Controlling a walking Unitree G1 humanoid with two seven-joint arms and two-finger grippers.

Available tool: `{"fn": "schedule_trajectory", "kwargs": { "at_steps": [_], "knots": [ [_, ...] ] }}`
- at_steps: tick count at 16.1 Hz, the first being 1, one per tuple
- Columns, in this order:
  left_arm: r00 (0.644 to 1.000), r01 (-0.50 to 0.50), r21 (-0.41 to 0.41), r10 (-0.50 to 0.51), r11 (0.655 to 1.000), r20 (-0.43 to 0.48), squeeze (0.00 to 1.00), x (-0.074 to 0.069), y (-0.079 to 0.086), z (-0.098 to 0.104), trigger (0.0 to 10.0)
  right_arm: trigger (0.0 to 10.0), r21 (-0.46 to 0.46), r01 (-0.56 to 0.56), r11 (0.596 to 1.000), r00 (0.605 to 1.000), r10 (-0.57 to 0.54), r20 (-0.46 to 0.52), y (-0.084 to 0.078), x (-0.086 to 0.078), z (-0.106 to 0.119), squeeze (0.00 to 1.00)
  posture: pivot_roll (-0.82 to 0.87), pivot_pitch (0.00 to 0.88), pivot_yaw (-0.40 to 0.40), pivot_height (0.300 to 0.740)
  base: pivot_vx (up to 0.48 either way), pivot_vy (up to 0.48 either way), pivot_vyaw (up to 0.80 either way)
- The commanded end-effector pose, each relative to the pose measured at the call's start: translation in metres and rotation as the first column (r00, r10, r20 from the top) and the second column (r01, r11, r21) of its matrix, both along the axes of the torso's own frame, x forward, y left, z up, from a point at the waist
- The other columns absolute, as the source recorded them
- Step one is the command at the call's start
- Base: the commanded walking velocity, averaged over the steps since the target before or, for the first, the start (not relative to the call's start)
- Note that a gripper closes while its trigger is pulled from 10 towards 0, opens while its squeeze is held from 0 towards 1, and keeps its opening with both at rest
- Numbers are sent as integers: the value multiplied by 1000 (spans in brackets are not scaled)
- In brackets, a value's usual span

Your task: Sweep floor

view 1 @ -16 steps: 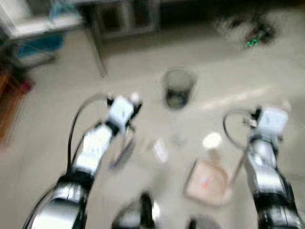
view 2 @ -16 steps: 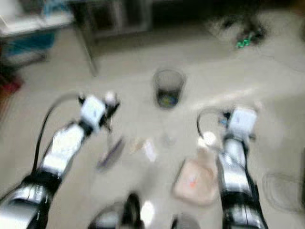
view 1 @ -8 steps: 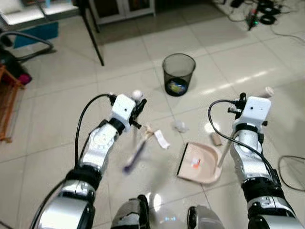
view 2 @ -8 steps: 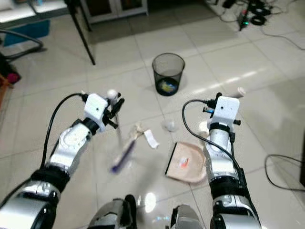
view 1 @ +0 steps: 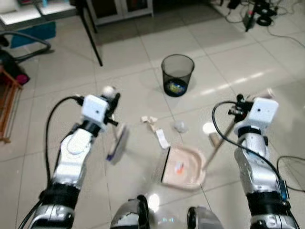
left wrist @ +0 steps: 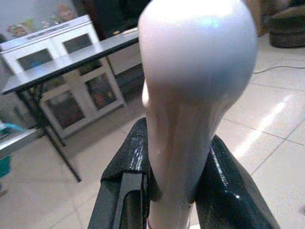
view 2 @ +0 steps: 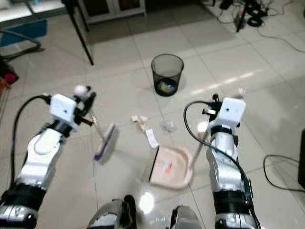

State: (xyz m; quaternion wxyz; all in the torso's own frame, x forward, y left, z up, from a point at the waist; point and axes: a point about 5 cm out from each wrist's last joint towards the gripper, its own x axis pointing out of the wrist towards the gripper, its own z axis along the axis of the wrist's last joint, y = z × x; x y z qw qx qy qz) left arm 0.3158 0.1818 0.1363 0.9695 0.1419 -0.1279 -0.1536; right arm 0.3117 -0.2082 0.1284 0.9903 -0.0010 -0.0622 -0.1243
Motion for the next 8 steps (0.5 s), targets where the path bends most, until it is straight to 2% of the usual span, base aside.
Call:
{"fn": "schedule_trajectory", "kwargs": {
  "at_steps": [1,3,4,6,8],
  "knots": [
    [999,-25,-26,26,999,23,0,-5,5,6,10000,10000,10,0,1000,999,-1,51,0,-5,14,0,-23,91,90,740,0,0,0],
    [996,-90,-113,89,990,-17,0,-5,4,2,10000,10000,2,37,999,997,-37,69,-5,-13,20,0,-28,70,105,740,0,0,0],
    [995,-99,-122,95,988,-39,0,-4,0,-1,10000,10000,-6,59,998,996,-58,74,-7,-17,21,0,-36,65,112,740,285,0,0],
    [995,-87,-127,79,988,-66,0,0,-19,-4,10000,10000,-53,99,994,993,-96,64,-11,-32,19,0,-59,59,117,740,328,0,0],
    [996,-74,-141,66,987,-62,0,2,-27,0,10000,10000,-35,125,992,991,-123,55,-15,-37,19,0,-53,49,114,740,373,0,691]
  ]
}}
